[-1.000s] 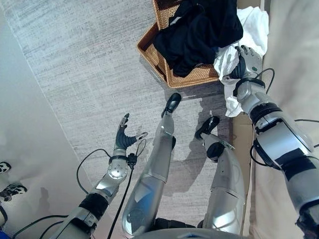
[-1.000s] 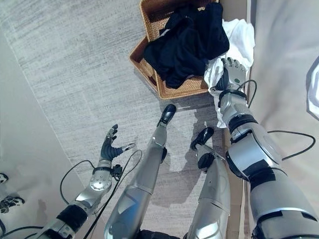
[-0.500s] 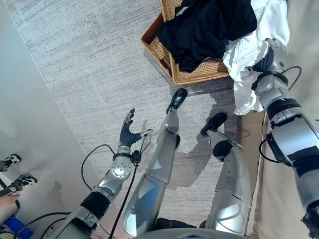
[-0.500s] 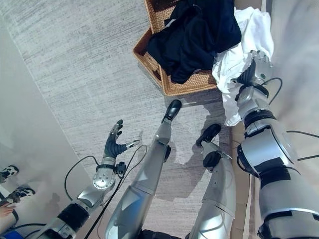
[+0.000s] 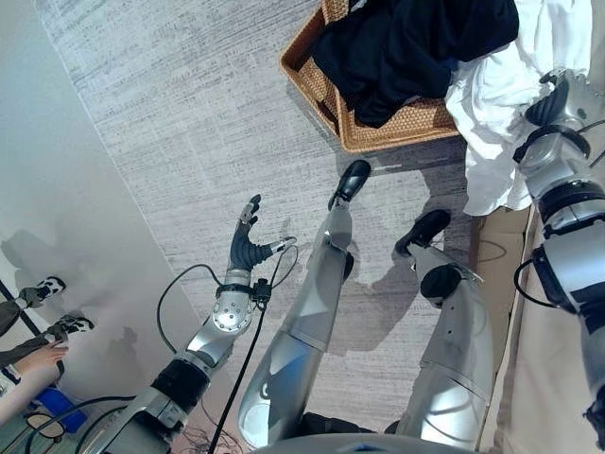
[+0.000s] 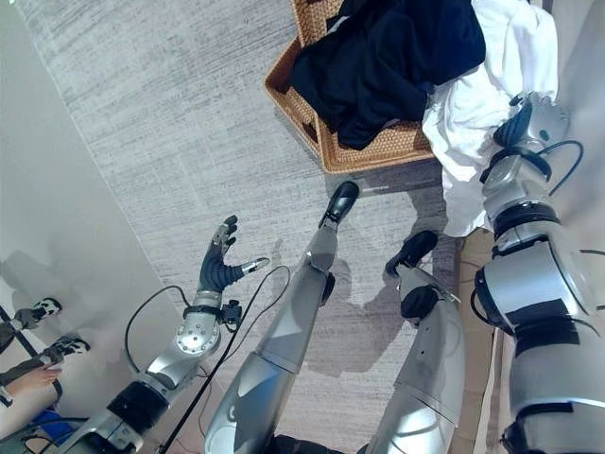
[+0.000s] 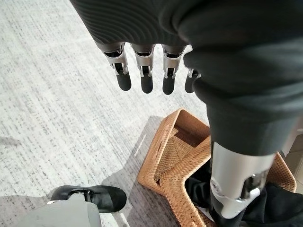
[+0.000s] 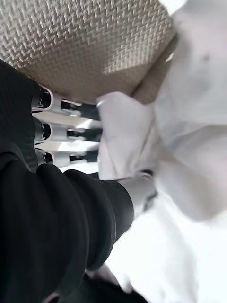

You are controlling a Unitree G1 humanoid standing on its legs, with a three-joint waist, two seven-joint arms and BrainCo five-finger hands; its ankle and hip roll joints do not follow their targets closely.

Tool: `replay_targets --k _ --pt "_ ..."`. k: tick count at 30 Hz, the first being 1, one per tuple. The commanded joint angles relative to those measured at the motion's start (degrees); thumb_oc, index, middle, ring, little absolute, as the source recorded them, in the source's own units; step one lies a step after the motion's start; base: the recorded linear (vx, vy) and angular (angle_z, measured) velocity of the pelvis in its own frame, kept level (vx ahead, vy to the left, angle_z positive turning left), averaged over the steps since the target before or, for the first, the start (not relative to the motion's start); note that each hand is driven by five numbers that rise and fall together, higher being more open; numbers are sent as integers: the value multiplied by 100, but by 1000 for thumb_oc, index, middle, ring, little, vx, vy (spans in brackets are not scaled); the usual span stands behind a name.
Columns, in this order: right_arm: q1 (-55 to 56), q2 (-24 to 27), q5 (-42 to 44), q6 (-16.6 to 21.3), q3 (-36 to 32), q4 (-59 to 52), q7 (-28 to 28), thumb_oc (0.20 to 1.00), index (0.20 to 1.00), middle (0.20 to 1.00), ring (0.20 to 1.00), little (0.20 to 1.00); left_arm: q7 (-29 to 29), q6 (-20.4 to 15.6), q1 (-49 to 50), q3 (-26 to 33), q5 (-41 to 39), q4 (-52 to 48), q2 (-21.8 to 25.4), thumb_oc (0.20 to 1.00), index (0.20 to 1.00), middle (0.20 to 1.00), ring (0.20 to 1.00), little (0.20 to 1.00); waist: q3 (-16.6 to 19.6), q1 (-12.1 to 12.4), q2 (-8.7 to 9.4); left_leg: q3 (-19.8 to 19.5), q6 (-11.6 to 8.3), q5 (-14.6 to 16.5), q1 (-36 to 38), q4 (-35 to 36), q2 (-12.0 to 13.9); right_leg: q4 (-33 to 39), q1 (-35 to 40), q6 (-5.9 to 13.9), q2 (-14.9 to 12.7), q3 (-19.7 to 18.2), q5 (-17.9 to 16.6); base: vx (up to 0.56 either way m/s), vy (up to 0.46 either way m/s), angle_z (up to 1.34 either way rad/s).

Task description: Pick up clothes into the bucket

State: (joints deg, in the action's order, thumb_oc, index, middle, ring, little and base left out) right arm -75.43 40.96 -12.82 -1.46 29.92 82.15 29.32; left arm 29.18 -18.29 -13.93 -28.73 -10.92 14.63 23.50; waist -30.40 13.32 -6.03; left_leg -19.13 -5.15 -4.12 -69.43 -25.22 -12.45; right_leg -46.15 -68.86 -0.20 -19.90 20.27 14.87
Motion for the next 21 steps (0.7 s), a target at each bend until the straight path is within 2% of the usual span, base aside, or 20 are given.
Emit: replay_targets --k 1,8,12,14,16,18,21 --pt "122 390 177 -39 271 203 12 200 200 200 200 200 99 -169 142 -5 -31 -247 49 1000 1000 1000 1000 1000 60 -141 -368 557 588 651 90 -301 -65 185 245 648 -22 -766 -204 0 0 0" --pt "-5 143 370 134 369 -123 209 200 200 200 200 200 217 -128 217 129 -30 -116 127 1000 1000 1000 1000 1000 60 -296 -163 613 553 633 101 -287 42 387 273 630 113 -831 -301 0 0 0" --pt "-62 78 618 345 463 -607 440 200 200 200 200 200 295 -111 264 202 10 -99 244 1000 1000 1000 1000 1000 60 -453 37 669 512 598 259 -194 150 626 458 621 206 -838 -402 -42 -13 -11" --pt "-306 207 801 478 633 -896 419 200 200 200 200 200 289 -136 268 251 10 -85 352 1000 1000 1000 1000 1000 60 -509 148 690 481 578 372 -129 198 759 584 627 270 -843 -461 -63 -18 -20" --pt "-286 193 1072 663 597 -1513 620 200 200 200 200 200 324 -148 315 351 29 -16 384 1000 1000 1000 1000 1000 60 -629 314 736 450 541 540 -34 283 925 749 635 360 -846 -538 -70 -13 -21" --pt "-118 349 1035 780 591 -2579 807 200 200 200 200 200 356 -105 374 478 82 116 394 1000 1000 1000 1000 1000 60 -772 498 777 432 522 710 35 364 1076 908 646 450 -853 -607 -71 -17 -19" --pt "447 638 799 837 120 -4106 1187 200 200 200 200 200 404 -65 423 524 228 383 382 1000 1000 1000 1000 1000 60 -925 706 842 431 499 1142 213 463 1346 1335 662 565 -855 -697 -83 -53 -30"
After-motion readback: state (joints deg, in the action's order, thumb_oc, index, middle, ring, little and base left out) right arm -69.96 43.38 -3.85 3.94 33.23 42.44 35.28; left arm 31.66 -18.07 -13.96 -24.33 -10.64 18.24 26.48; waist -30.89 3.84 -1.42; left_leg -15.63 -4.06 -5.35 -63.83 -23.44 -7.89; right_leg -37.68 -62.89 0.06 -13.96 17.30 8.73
